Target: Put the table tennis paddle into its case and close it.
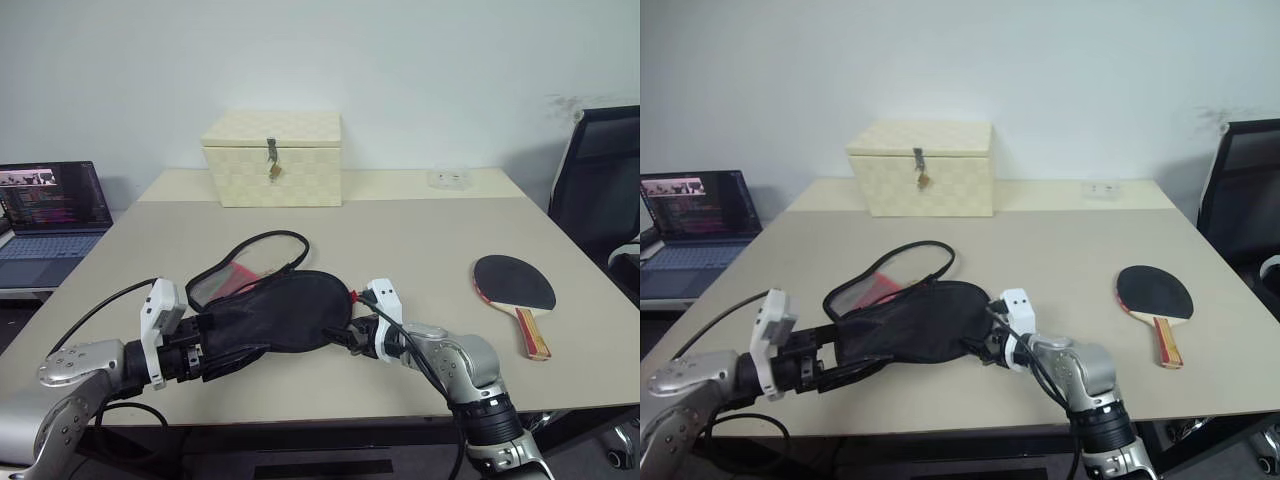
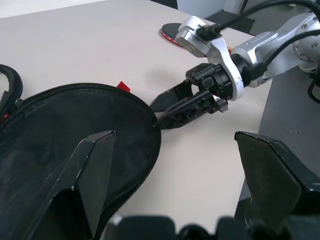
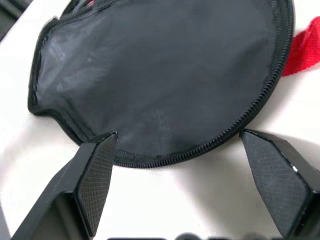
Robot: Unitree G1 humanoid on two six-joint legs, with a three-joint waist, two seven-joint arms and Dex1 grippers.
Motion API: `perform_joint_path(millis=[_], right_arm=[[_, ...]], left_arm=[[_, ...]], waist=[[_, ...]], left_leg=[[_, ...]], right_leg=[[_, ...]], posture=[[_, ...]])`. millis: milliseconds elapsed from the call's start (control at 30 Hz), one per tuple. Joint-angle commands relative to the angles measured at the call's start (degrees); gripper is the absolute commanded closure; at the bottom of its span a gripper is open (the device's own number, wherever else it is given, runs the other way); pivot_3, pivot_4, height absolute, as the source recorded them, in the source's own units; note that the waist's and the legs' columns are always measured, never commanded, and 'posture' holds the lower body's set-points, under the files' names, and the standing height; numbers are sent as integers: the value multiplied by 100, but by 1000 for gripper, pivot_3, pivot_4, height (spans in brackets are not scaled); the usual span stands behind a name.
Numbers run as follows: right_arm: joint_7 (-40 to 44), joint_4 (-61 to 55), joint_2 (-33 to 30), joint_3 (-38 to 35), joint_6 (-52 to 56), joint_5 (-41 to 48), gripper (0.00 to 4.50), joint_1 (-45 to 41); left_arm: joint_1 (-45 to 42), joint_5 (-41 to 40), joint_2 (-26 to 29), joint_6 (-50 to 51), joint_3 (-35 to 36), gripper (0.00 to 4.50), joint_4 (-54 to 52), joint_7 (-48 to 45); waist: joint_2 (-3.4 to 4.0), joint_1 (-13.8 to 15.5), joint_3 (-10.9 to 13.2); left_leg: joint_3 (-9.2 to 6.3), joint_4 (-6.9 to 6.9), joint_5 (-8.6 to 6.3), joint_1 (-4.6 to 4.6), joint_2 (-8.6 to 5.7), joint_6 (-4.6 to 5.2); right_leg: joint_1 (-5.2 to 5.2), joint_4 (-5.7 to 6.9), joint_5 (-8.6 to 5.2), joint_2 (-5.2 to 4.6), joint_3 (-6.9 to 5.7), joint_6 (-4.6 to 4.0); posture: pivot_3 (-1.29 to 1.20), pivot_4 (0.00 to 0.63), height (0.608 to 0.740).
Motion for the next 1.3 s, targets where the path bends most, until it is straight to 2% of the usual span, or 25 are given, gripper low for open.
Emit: perform_joint_path(millis=[33,133,433,467,567,867,1300], right_arm=[[-128,37,409,-503,334,450,222,-233],[-220,113,620,-760,475,596,222,-376],[-317,288,950,-625,330,550,222,-550],[-312,294,952,-607,317,549,387,-555],[-258,291,904,-516,261,522,1163,-560],[-237,168,794,-369,177,483,4382,-467],[-283,185,751,-458,54,507,4447,-516]], left_arm=[[-20,-86,-1,-29,224,323,-208,69],[-24,-68,-13,-54,229,323,-212,98],[-70,-21,-57,-95,159,323,-193,128],[-77,-17,-64,-95,153,323,-191,131],[-84,-4,-79,-98,137,323,-191,135],[-52,25,-124,-106,112,323,-218,134],[-48,29,-146,-100,111,323,-252,137]], waist=[[0,-7,0],[2,-12,1],[3,-38,2],[3,-39,2],[3,-40,2],[3,-42,2],[3,-41,2]], left_leg=[[-1,0,0,0,1,0],[0,-2,0,-1,1,0],[0,-11,0,-2,0,0],[0,-12,0,-2,0,0],[0,-13,0,-1,0,0],[0,-20,0,-1,0,0],[0,-25,0,-1,0,0]], right_leg=[[0,0,0,0,-1,0],[-1,0,0,0,-1,-1],[-4,-4,-1,-2,-2,-2],[-4,-5,-1,-2,-2,-2],[-4,-5,-1,-2,-1,-3],[-6,-5,-3,-2,-2,-5],[-7,-7,-4,-2,-2,-6]], posture=[[0,150,740],[0,150,740],[0,150,740],[0,150,740],[0,150,740],[0,150,740],[0,150,740]])
